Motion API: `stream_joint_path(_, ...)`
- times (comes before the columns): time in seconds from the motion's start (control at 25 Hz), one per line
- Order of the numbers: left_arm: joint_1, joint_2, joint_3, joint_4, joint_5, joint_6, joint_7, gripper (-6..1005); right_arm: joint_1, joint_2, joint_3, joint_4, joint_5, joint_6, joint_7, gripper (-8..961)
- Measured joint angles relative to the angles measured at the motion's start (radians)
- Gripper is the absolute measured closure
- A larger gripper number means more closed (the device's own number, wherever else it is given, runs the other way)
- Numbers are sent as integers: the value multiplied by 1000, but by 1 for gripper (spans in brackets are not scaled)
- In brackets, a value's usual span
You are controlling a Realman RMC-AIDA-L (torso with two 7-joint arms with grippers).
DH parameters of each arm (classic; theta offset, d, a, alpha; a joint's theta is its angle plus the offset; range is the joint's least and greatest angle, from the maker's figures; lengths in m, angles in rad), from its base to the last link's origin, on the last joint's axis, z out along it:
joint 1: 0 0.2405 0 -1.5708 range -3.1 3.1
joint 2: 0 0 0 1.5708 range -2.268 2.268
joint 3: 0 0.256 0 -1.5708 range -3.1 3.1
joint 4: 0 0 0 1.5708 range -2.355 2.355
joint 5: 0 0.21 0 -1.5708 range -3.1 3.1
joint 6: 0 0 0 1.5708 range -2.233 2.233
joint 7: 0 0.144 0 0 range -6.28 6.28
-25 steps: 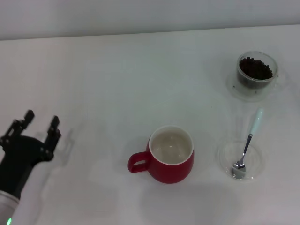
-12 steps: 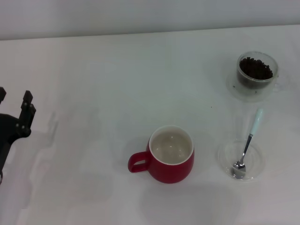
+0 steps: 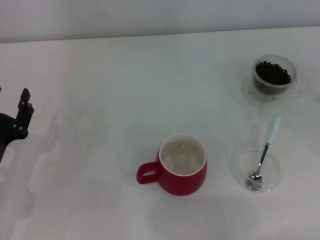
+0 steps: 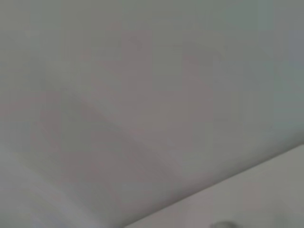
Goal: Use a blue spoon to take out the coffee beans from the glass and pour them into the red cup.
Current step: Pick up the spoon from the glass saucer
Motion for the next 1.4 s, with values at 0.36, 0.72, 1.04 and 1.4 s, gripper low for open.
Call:
stream_joint_path(0.36,-18,0,-124,-15,-18,77,34,420,34,75,-48,-19,-40,-6,2,104)
stream_joint_path(0.72,-55,5,-131,-95,-29,104,-160,420,46,126,-56,-25,-138,-41,0,106)
stream_joint_path(1.04,-89,9,-132,-156,-62,110,-238,420,39,158,-63,-26,-183,-103,-21,107)
stream_joint_path(1.4,-90,6,-132,-191,-65,172,-231,420,68,187,-132,-20,-205,-230,-54,109)
